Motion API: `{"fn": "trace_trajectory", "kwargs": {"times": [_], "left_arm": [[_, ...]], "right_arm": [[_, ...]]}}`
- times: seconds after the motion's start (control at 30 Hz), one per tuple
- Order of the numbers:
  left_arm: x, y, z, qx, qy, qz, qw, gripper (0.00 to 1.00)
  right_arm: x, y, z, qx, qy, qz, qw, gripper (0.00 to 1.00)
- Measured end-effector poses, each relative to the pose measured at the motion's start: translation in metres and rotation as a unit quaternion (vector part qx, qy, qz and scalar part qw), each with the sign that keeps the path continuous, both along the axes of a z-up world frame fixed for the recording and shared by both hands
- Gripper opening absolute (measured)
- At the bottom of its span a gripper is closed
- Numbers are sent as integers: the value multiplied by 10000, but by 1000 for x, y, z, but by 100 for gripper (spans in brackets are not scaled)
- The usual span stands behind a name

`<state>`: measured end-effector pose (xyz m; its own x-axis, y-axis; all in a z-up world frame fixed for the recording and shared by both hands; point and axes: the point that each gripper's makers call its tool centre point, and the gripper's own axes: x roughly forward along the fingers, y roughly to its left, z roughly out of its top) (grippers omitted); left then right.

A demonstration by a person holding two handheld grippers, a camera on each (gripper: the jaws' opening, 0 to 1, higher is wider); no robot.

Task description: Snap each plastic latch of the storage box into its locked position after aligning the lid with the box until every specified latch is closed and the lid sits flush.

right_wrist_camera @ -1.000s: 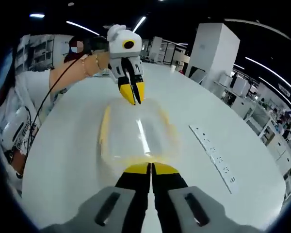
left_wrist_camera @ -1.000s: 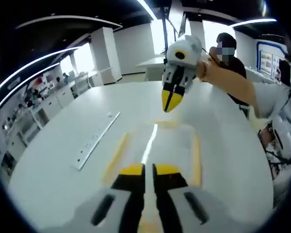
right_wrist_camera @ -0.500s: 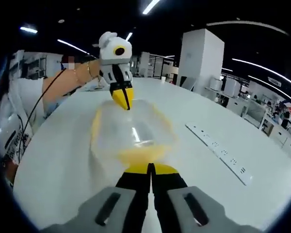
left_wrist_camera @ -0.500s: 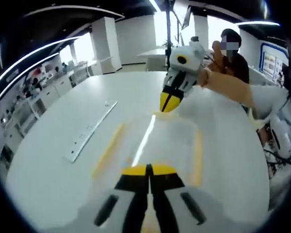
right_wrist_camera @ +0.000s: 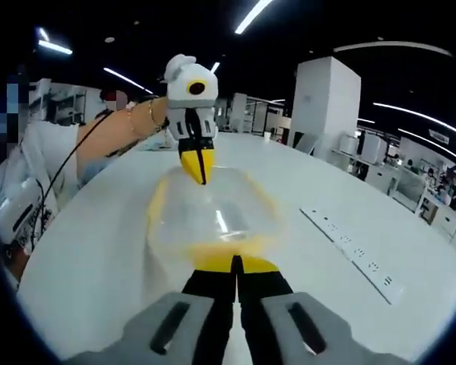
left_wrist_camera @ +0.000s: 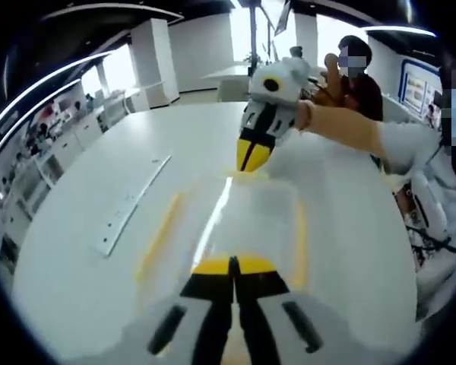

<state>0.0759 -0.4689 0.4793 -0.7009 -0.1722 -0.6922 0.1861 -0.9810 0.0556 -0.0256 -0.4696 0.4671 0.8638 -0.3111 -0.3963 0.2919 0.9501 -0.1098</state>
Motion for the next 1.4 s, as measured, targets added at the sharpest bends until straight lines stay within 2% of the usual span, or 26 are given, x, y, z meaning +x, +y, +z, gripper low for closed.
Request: {"fn": "trace_trajectory", "kwargs": {"times": [0.17, 0.33, 0.47, 0.9, 1.03, 1.4], "left_arm": [[1, -2, 1, 1, 27, -18, 10000, 0], [2, -2, 2, 8, 134, -29, 9999, 0], [1, -2, 3, 6, 85, -30, 10000, 0], [-4, 1, 1, 71, 71, -19, 9999, 0], [-4, 3, 0, 64, -10, -33, 10000, 0], [-1, 7, -4, 46, -179, -28, 9998, 0]], "right_arm": [[0, 0, -1, 99, 43, 71, 9999, 0], [-1, 0, -1, 168, -72, 103, 9998, 0], [-1, -1, -10, 198, 78, 114, 9997, 0], [1, -2, -11, 399, -7, 159, 9991, 0], [1, -2, -11, 459, -28, 152, 9988, 0], [6, 1, -13, 556, 186, 175, 9981, 0]]}}
